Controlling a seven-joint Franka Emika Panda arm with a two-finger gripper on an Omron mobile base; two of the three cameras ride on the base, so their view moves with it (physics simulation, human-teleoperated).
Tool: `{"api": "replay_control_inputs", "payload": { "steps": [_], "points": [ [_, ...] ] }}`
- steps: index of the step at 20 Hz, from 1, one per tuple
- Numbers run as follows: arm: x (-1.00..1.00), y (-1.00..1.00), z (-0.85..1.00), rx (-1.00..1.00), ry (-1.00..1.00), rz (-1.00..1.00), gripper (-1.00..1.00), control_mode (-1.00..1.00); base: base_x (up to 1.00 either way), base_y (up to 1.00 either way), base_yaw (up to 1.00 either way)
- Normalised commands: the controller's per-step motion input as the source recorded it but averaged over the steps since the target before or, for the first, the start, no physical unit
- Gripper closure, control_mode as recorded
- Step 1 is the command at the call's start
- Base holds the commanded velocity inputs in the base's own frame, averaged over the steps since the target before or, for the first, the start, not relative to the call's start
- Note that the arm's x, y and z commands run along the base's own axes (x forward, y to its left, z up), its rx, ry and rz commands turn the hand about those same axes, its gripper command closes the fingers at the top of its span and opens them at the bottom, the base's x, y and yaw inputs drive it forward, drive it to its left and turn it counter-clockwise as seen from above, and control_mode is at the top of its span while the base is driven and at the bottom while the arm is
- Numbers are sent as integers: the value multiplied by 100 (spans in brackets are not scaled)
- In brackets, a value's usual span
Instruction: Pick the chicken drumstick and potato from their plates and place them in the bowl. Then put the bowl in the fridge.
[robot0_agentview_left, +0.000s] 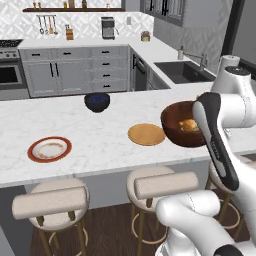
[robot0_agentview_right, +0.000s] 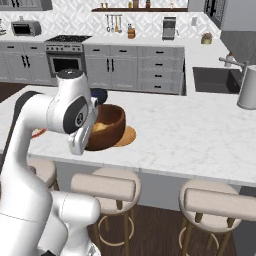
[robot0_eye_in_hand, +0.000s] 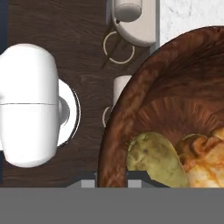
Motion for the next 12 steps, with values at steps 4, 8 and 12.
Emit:
{"api": "replay_control_inputs", "payload": {
  "steps": [4,8,12],
  "points": [
    [1,3,1,6,23,-1,100,-100,0,0,0],
    [2,0,1,12,1,-10,100,-100,0,0,0],
    [-3,6,0,0,0,-7,100,-100,0,0,0]
  ]
}}
